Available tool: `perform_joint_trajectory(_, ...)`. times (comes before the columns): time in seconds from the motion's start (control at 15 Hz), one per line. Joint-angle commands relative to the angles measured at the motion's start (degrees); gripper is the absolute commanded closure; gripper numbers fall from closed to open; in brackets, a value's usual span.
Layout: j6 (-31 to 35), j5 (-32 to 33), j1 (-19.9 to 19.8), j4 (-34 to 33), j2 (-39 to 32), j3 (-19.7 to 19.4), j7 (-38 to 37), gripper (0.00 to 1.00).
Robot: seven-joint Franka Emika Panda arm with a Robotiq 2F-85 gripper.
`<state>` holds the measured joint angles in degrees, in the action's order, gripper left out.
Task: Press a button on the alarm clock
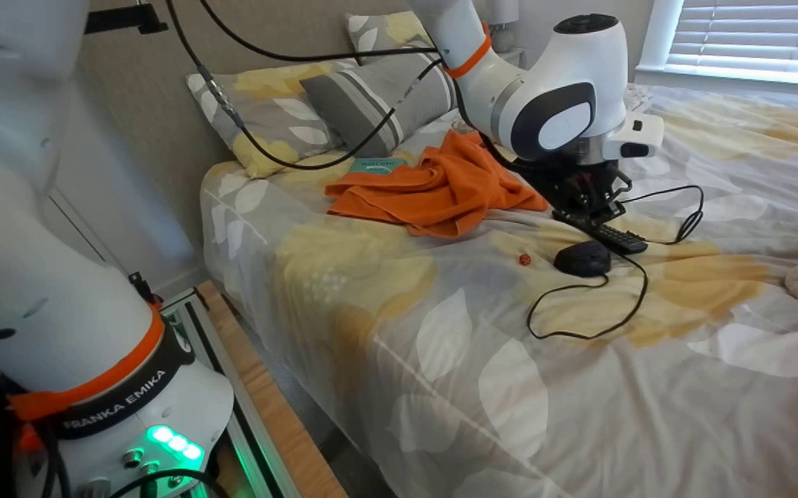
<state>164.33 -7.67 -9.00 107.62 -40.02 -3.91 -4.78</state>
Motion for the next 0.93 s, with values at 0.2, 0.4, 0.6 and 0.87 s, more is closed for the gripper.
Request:
perform_joint_trajectory(0.2, -2.2, -1.7, -1.4, -6.5, -6.3, 1.7, -1.0, 1.00)
perform_joint_trajectory(0.4, -2.6, -2.4, -2.3, -8.2, -7.8, 2.8, -0.6, 1.00)
perform_joint_trajectory(0.6, -2.8, -2.8, -3.3, -9.4, -8.9, 4.1, -0.1, 1.00)
perform_joint_trajectory(0.87, -4.2, -3.1, -4.0, -10.5, -9.8, 4.7, 0.2, 1.00)
